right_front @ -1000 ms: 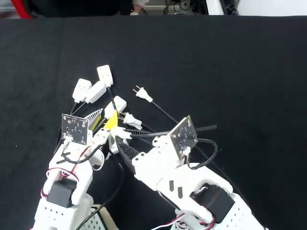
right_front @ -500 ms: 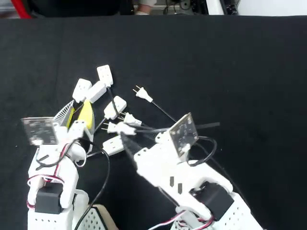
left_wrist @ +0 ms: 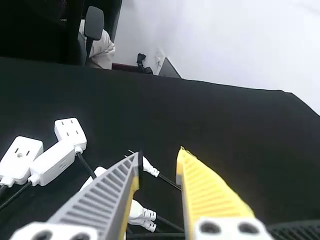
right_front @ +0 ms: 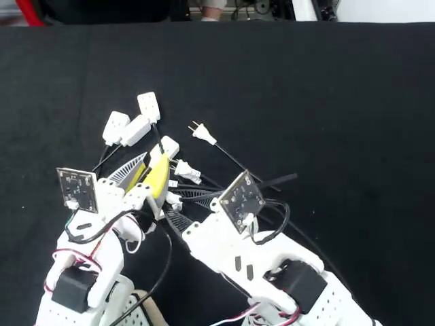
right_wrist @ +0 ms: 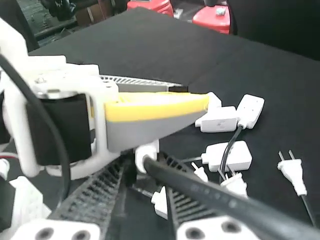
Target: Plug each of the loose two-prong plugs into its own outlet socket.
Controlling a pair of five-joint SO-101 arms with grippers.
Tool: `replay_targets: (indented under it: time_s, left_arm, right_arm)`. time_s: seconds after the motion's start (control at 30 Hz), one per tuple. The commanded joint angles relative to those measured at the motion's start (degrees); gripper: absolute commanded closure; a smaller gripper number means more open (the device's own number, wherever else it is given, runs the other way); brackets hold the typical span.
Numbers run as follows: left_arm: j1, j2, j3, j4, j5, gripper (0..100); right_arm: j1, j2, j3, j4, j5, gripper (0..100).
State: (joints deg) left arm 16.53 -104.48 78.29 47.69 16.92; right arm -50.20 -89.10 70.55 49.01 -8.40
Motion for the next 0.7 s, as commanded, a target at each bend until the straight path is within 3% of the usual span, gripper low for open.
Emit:
replay_targets:
  time_s: [0.0, 0.13, 0.3, 0.67]
  left_arm:
    - [1.1, -0.09, -2.51, 0.26, -0.79, 87]
    - [3.12, -0.09, -0.92, 1.32, -0.97, 87]
    - [6.11, -0.09, 0.92, 1.23, -6.42, 87]
    - [6.55, -0.09, 1.45, 3.96, -6.77, 87]
  right_arm:
    - [-0.62, 0.31, -0.4, -0.26, 0.53, 98.7]
    - [-0.62, 0.22, -0.4, -0.35, 0.53, 98.7]
    - [-0.53, -0.04, -0.4, 0.0, 0.53, 98.7]
    - [-0.35, -0.31, -0.48, -0.09, 0.53, 98.7]
